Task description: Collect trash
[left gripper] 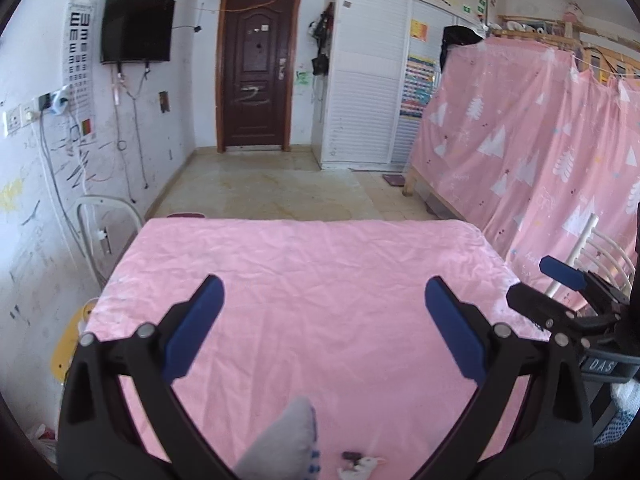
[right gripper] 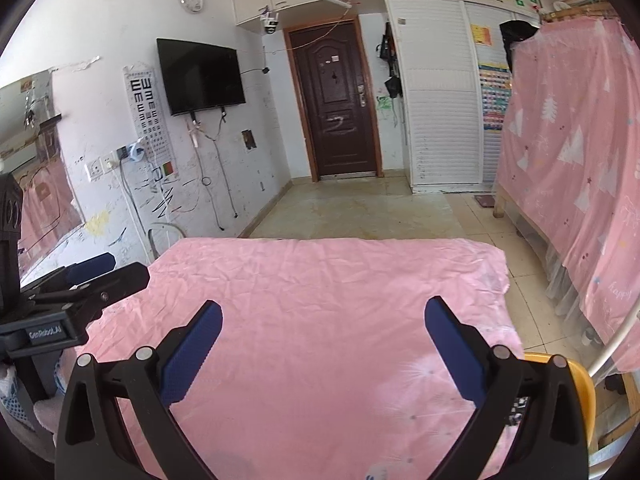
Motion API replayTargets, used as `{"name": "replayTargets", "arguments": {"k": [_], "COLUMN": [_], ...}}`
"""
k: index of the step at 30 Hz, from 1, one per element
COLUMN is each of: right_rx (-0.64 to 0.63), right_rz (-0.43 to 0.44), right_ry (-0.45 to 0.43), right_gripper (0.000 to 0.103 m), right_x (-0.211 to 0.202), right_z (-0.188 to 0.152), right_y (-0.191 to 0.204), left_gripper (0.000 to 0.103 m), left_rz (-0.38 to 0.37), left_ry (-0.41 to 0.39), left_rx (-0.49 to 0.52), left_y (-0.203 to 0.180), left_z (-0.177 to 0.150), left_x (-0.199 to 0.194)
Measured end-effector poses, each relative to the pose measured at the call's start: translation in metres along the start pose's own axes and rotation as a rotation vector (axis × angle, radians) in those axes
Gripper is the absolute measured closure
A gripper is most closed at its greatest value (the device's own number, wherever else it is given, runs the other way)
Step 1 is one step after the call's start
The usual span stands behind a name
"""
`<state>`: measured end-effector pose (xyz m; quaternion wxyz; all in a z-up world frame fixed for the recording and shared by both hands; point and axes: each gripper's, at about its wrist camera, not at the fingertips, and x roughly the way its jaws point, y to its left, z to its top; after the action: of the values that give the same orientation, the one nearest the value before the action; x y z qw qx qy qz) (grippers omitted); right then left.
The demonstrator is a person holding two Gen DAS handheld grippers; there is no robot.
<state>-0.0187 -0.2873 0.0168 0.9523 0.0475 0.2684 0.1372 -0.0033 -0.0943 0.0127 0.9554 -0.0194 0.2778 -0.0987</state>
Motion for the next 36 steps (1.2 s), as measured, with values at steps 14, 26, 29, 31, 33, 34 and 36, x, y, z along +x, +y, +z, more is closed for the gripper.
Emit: {"name": "replayTargets", "arguments": {"k": [14, 26, 29, 31, 33, 34, 36], "right_rx": [-0.041, -0.044, -0.045, -0.044, -0.046, -0.045, -0.047], "right_rz": [0.005, 0.005, 0.004, 0.005, 0.004, 0.005, 0.004], "right_ry": [0.016, 0.018, 0.017, 0.017, 0.018, 0.016, 0.016], "right_gripper": [0.011, 0.011, 0.011, 0.011, 0.011, 0.011, 0.011], "right_x": [0.013, 0.013, 0.013, 0.013, 0.013, 0.013, 0.013], "right_z": [0.0, 0.0, 0.0, 0.0, 0.0, 0.0, 0.0], "right_y": [0.021, 0.023, 0.023, 0.023, 0.023, 0.023, 0.023], "left_gripper": [0.007, 0.007, 0.007, 0.007, 0.007, 0.007, 0.007], "left_rz": [0.035, 0.036, 0.036, 0.036, 0.035, 0.036, 0.036], "left_ry": [-0.008, -0.007, -0.006, -0.006, -0.005, -0.006, -0.006], "left_rx": [-0.056, -0.065, -0.065, -0.066, -0.066, -0.066, -0.065], "left_y": [0.04, 0.047, 0.046, 0.046, 0.046, 0.046, 0.047], "left_z": [-0.006, -0.007, -0.007, -0.007, -0.007, -0.007, -0.007], "left_x": [-0.005, -0.005, -0.004, -0.005, -0.005, -0.005, -0.005]}}
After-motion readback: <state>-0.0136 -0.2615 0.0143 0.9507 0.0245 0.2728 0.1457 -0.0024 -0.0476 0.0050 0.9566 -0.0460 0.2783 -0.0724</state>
